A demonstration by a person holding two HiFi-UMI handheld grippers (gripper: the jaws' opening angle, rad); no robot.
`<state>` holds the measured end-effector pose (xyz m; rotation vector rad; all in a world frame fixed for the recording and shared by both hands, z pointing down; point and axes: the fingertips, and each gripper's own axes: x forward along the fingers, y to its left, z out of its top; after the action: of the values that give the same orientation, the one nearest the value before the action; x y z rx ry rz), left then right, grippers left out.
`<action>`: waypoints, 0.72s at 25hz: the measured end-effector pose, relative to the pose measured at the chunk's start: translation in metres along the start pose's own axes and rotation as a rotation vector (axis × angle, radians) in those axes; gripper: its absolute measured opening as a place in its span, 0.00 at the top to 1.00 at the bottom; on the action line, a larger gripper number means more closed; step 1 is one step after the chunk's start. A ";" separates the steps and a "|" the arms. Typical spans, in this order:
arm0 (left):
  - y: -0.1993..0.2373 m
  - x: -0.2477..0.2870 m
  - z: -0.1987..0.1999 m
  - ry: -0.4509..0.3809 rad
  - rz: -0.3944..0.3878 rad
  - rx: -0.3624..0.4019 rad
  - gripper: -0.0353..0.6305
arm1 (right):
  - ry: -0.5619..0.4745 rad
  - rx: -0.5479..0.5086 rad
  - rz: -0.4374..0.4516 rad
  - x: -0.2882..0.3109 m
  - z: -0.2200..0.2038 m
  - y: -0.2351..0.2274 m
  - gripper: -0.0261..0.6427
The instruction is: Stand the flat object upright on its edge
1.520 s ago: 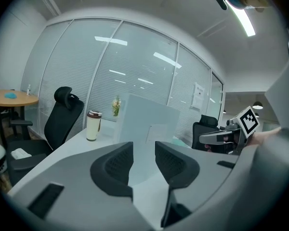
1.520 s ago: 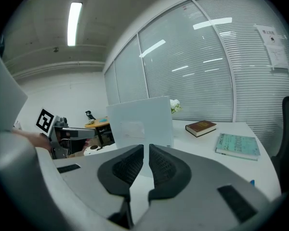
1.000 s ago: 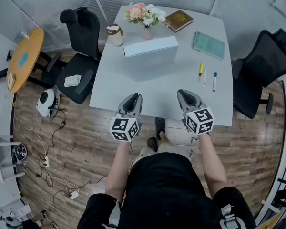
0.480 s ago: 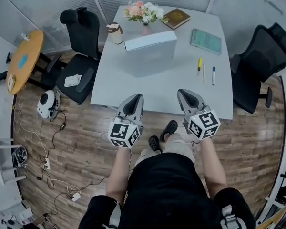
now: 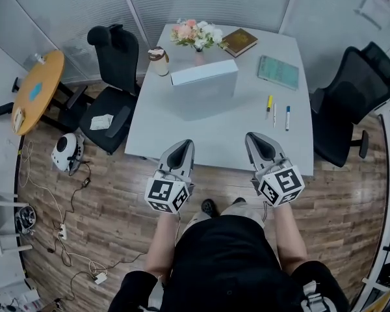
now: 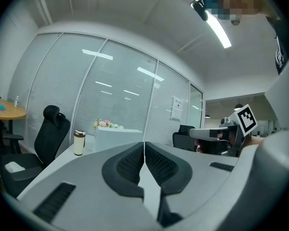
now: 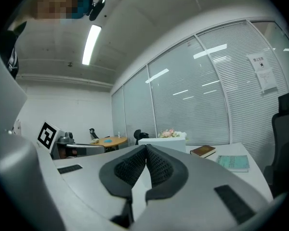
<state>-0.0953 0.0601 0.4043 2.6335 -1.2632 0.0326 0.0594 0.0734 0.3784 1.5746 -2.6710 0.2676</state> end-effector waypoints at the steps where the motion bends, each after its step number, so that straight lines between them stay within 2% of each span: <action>1: -0.002 0.001 0.001 -0.002 -0.001 -0.001 0.91 | -0.009 0.004 -0.004 -0.002 0.003 -0.001 0.94; 10: -0.009 -0.003 0.017 -0.009 -0.020 0.004 0.91 | -0.044 0.003 -0.007 -0.006 0.015 0.009 0.94; 18: -0.007 -0.010 0.015 -0.005 -0.025 0.010 0.91 | -0.019 -0.049 -0.007 -0.009 0.010 0.023 0.94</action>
<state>-0.0966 0.0689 0.3874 2.6589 -1.2341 0.0286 0.0449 0.0905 0.3644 1.5802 -2.6638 0.1874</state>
